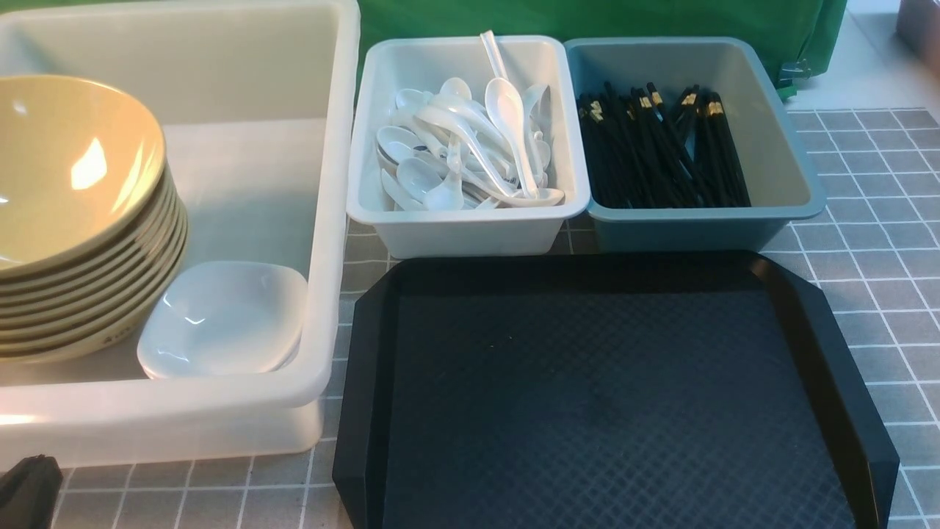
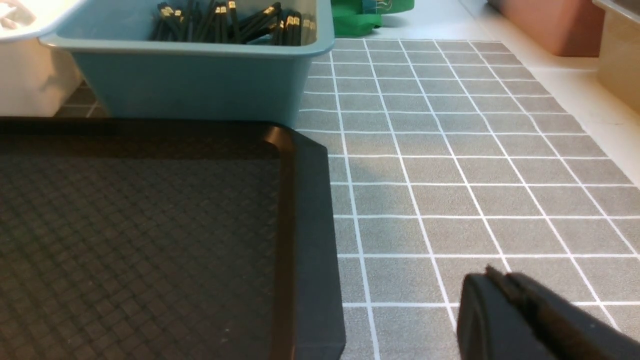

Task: On grey table put chopsticks spoon bowls plates into blue grey white boxes.

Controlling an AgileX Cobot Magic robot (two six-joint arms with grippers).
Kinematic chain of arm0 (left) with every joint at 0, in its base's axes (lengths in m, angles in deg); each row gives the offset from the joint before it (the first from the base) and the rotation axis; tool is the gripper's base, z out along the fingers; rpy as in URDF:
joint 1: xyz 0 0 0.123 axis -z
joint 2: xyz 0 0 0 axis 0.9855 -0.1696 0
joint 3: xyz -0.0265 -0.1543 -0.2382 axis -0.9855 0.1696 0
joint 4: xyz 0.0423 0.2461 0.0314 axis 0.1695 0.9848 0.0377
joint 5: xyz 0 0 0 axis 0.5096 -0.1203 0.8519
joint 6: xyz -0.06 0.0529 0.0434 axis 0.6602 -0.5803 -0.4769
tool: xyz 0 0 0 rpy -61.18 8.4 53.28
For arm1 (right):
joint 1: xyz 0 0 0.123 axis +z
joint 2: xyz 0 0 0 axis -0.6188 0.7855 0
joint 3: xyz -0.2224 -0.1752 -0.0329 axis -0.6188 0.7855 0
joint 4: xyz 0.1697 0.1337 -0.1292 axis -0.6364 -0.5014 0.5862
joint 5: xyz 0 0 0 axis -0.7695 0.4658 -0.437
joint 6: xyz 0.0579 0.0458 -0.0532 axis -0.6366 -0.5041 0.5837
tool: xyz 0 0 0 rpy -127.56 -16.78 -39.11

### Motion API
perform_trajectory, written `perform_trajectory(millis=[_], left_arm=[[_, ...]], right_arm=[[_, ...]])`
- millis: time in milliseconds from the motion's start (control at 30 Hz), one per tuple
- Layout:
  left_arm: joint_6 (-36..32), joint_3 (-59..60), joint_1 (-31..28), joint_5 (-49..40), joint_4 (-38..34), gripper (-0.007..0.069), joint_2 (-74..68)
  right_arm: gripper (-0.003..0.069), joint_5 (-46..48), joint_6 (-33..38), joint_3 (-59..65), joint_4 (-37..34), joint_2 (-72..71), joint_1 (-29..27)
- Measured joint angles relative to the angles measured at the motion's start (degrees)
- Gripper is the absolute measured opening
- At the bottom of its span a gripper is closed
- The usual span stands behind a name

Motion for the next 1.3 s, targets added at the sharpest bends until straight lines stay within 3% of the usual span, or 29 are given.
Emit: perform_trajectory(millis=[1300], left_arm=[[0.0, 0.0, 0.0, 0.0, 0.0, -0.0011, 0.0]], right_arm=[[0.0060, 0.0, 0.0, 0.0, 0.0, 0.0, 0.0]])
